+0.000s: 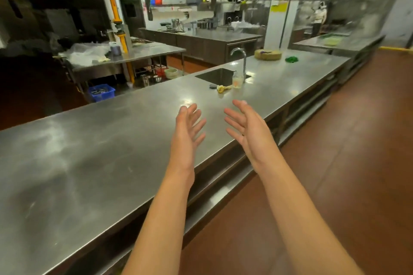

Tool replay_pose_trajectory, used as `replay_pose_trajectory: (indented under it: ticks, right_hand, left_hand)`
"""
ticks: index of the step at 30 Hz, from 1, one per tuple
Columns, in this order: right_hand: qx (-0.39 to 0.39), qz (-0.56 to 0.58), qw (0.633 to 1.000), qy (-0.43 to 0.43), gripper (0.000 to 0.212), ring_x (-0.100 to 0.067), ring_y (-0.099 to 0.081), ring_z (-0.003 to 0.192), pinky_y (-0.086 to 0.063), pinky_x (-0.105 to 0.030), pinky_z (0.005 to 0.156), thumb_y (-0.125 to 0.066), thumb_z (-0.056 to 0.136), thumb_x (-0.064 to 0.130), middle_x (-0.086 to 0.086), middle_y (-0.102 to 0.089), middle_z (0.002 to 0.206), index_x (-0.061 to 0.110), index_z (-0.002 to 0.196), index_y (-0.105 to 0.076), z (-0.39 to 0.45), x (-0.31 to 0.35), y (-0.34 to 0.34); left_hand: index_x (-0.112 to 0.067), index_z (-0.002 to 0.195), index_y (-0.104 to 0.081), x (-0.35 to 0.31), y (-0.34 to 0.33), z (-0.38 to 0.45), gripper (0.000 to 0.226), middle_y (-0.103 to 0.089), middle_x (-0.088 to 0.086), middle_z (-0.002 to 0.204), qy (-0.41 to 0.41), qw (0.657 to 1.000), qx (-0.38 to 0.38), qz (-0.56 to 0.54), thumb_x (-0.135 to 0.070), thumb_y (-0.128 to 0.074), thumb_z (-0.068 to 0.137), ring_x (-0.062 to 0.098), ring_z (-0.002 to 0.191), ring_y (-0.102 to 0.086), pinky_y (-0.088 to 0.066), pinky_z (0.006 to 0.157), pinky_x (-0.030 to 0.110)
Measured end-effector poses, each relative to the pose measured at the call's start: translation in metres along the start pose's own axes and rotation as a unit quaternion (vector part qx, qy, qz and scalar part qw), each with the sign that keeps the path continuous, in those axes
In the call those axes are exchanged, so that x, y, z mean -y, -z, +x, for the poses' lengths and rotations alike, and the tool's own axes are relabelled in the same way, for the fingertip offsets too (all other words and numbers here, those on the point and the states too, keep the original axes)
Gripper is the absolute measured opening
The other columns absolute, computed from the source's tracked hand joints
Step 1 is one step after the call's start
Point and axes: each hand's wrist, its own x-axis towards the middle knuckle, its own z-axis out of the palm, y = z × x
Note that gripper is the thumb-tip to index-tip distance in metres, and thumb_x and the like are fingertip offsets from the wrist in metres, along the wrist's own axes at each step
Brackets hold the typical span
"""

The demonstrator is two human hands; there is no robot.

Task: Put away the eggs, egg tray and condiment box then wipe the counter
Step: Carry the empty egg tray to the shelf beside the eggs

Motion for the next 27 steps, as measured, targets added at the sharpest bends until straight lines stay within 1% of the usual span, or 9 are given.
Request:
replay_pose_trajectory:
  ticks: [4, 7, 9, 11, 14, 18, 19, 22, 27]
  right_hand:
    - [-0.075, -0.001, 0.997, 0.015, 0.050, -0.012, -0.058, 0.123, -0.044, -0.040, 0.109, -0.045, 0.100, 0.048, 0.000, -0.061, 0.136, 0.023, 0.143, -0.047, -0.027, -0.001, 0.013]
    - [-0.121, -0.024, 0.992, 0.019, 0.061, -0.008, -0.058, 0.121, -0.046, -0.036, 0.107, -0.050, 0.090, 0.055, 0.003, -0.062, 0.135, 0.026, 0.143, -0.048, -0.054, -0.005, 0.031]
    - [-0.160, -0.031, 0.986, 0.019, 0.061, -0.007, -0.059, 0.120, -0.047, -0.036, 0.106, -0.051, 0.086, 0.056, 0.004, -0.063, 0.133, 0.027, 0.140, -0.050, -0.071, -0.005, 0.048]
    - [-0.201, -0.033, 0.979, 0.019, 0.058, -0.008, -0.060, 0.119, -0.047, -0.038, 0.106, -0.051, 0.091, 0.053, 0.004, -0.064, 0.131, 0.025, 0.141, -0.050, -0.087, -0.003, 0.067]
    - [-0.254, -0.030, 0.966, 0.029, 0.052, -0.007, -0.062, 0.116, -0.048, -0.038, 0.105, -0.049, 0.096, 0.050, 0.005, -0.065, 0.128, 0.024, 0.141, -0.050, -0.109, 0.005, 0.096]
    - [-0.284, -0.030, 0.957, 0.047, 0.030, -0.004, -0.062, 0.115, -0.047, -0.038, 0.106, -0.048, 0.097, 0.051, 0.007, -0.067, 0.123, 0.036, 0.121, -0.058, -0.134, 0.021, 0.137]
    - [-0.290, -0.031, 0.955, 0.052, 0.032, -0.005, -0.061, 0.115, -0.046, -0.038, 0.106, -0.047, 0.096, 0.051, 0.007, -0.067, 0.124, 0.035, 0.122, -0.058, -0.140, 0.027, 0.149]
    - [-0.316, -0.025, 0.946, 0.063, 0.053, -0.007, -0.059, 0.119, -0.045, -0.039, 0.108, -0.048, 0.094, 0.053, 0.005, -0.063, 0.131, 0.026, 0.140, -0.050, -0.158, 0.044, 0.192]
    - [-0.352, -0.009, 0.933, 0.079, 0.049, -0.008, -0.059, 0.120, -0.045, -0.040, 0.109, -0.047, 0.099, 0.048, 0.002, -0.062, 0.132, 0.024, 0.142, -0.048, -0.189, 0.070, 0.268]
  left_hand:
    - [-0.029, 0.145, -0.046, 0.004, -0.009, -0.010, 0.058, -0.053, -0.009, 0.146, 0.003, 0.997, 0.074, 0.019, -0.059, -0.028, 0.099, 0.007, 0.128, -0.054, -0.038, 0.114, 0.042]
    - [-0.032, 0.145, -0.047, 0.016, -0.023, -0.020, 0.060, -0.054, -0.011, 0.144, 0.011, 0.992, 0.125, 0.011, -0.064, -0.029, 0.098, 0.003, 0.124, -0.057, -0.042, 0.110, 0.036]
    - [-0.034, 0.144, -0.047, 0.024, -0.036, -0.030, 0.062, -0.055, -0.013, 0.143, 0.020, 0.988, 0.154, 0.006, -0.066, -0.030, 0.094, 0.000, 0.122, -0.058, -0.042, 0.109, 0.035]
    - [-0.038, 0.141, -0.049, 0.030, -0.050, -0.042, 0.058, -0.056, -0.015, 0.142, 0.033, 0.983, 0.182, 0.003, -0.067, -0.031, 0.094, -0.002, 0.121, -0.058, -0.042, 0.111, 0.038]
    - [-0.041, 0.139, -0.051, 0.036, -0.075, -0.056, 0.061, -0.057, -0.017, 0.139, 0.039, 0.974, 0.223, 0.005, -0.070, -0.034, 0.088, -0.002, 0.120, -0.059, -0.043, 0.110, 0.037]
    - [-0.037, 0.142, -0.050, 0.034, -0.120, -0.069, 0.062, -0.058, -0.016, 0.139, 0.026, 0.965, 0.262, 0.011, -0.069, -0.034, 0.091, -0.001, 0.120, -0.059, -0.044, 0.108, 0.036]
    - [-0.036, 0.142, -0.050, 0.032, -0.134, -0.072, 0.062, -0.058, -0.015, 0.139, 0.025, 0.962, 0.271, 0.012, -0.068, -0.034, 0.091, 0.000, 0.120, -0.059, -0.044, 0.107, 0.035]
    - [-0.035, 0.142, -0.051, 0.030, -0.181, -0.084, 0.064, -0.059, -0.013, 0.139, 0.026, 0.956, 0.293, 0.015, -0.069, -0.035, 0.090, 0.002, 0.120, -0.060, -0.045, 0.106, 0.035]
    - [-0.034, 0.144, -0.049, 0.036, -0.259, -0.116, 0.057, -0.058, -0.011, 0.140, 0.022, 0.947, 0.321, 0.012, -0.063, -0.030, 0.099, 0.004, 0.122, -0.059, -0.044, 0.108, 0.039]
